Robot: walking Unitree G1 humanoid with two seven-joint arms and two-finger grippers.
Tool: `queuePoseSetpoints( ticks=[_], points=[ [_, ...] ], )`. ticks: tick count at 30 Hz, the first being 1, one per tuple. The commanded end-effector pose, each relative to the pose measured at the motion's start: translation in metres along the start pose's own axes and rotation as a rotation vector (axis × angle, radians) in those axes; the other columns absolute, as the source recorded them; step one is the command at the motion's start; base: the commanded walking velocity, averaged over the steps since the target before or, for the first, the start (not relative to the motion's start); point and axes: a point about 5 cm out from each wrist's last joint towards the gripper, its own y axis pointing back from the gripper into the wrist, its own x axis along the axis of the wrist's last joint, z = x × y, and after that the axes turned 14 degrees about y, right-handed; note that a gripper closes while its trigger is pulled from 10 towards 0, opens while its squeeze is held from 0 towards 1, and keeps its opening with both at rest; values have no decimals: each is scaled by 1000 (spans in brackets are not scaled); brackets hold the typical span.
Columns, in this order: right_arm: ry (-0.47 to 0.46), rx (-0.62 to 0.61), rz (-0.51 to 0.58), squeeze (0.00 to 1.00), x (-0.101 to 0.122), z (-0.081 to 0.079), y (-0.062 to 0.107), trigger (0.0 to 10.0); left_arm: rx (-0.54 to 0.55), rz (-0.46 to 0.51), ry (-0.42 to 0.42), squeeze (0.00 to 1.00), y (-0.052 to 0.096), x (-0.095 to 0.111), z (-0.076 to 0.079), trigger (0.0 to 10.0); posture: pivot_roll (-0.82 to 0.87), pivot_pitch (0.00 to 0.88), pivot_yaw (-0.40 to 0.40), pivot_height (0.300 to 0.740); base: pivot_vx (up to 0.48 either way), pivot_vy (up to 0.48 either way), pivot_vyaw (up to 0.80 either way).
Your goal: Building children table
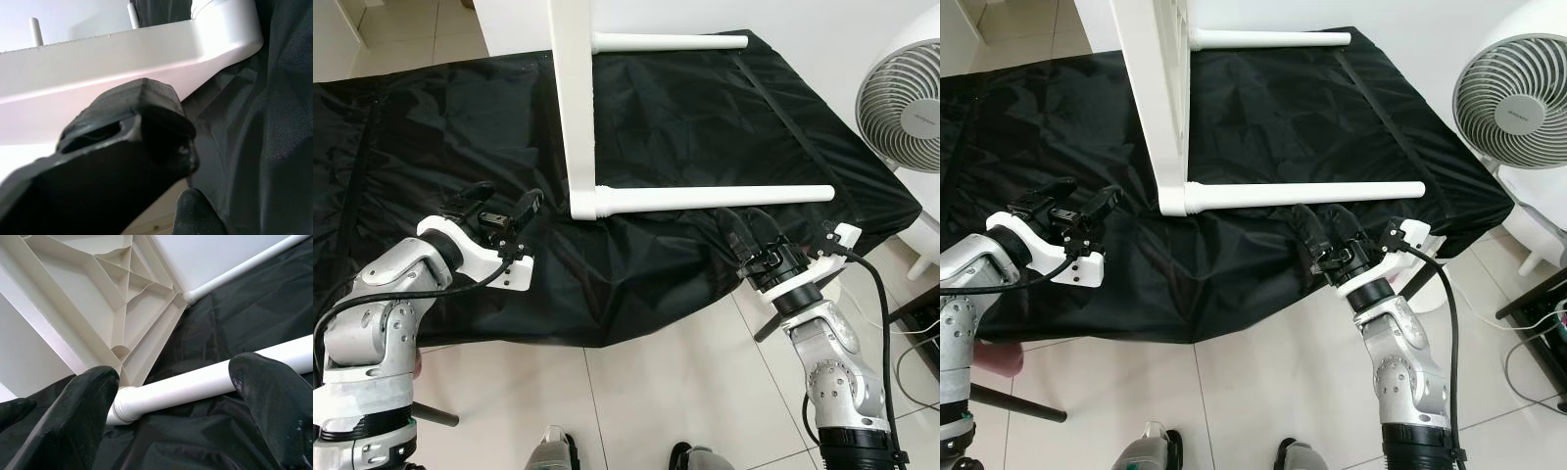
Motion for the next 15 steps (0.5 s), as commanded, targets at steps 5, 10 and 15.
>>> queuePoseSetpoints(
  ticks=[5,10,15],
  points=[
    [9,-20,-4,0,0,3,3,10000,38,-12,-15,0,2,-4,-6,10000,102,142,29,740,0,0,0],
    [9,-25,-5,0,0,4,5,10000,39,-18,-16,0,2,-6,-6,10000,102,141,27,740,0,0,0],
    [11,-22,-7,0,0,5,4,10000,29,-19,-21,0,2,-7,-5,10000,103,136,26,740,0,0,0]
  ],
)
